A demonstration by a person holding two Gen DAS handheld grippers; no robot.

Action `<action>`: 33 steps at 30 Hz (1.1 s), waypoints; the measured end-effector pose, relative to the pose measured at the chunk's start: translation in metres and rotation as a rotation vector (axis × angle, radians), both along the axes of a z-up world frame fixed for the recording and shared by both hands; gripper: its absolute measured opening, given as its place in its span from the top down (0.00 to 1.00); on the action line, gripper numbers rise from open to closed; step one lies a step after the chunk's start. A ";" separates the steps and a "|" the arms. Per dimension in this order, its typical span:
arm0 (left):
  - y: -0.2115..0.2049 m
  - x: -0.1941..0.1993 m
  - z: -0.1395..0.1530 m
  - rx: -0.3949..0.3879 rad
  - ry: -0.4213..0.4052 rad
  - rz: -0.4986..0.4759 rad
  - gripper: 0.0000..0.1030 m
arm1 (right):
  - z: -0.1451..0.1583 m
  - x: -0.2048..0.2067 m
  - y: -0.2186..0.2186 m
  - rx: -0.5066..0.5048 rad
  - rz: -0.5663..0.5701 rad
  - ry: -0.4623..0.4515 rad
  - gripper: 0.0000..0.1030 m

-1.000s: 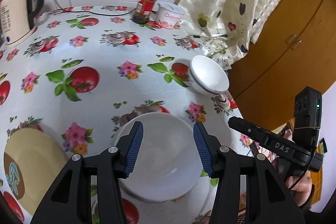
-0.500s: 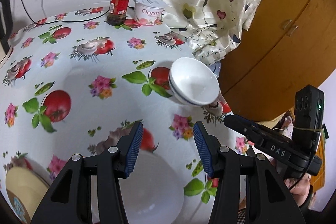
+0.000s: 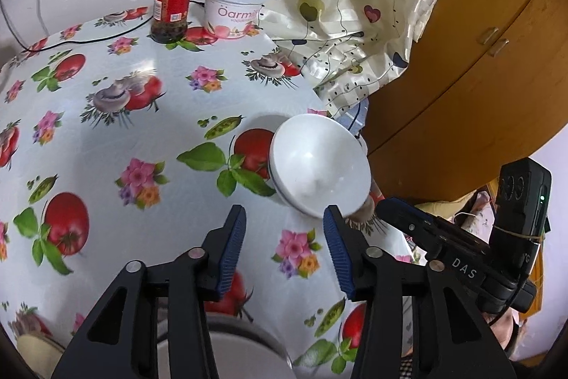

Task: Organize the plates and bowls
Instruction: 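Reach the left tool to the second white bowl and close on its rim, then lift the second white bowl with the left tool and carry it to the steel bowl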

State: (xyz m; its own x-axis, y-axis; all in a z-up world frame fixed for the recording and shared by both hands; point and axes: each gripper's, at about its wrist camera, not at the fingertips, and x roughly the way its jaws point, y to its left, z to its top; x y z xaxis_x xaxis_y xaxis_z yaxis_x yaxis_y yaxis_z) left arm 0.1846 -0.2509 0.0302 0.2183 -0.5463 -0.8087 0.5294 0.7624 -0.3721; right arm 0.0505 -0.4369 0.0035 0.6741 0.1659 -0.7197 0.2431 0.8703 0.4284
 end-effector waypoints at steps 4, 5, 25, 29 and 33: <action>-0.010 0.012 -0.007 0.007 0.027 -0.011 0.63 | -0.002 0.009 -0.004 0.003 -0.008 0.004 0.75; -0.012 0.014 -0.008 0.005 0.038 -0.010 0.63 | -0.003 0.011 -0.004 0.002 -0.009 0.006 0.75; -0.045 0.034 -0.042 0.057 0.107 -0.036 0.76 | -0.020 0.036 -0.011 0.002 -0.021 0.039 0.80; -0.043 0.031 -0.040 0.050 0.102 -0.033 0.76 | -0.019 0.035 -0.010 0.000 -0.021 0.036 0.80; -0.037 0.028 -0.032 0.032 0.096 -0.021 0.76 | -0.016 0.033 -0.008 -0.002 -0.016 0.033 0.80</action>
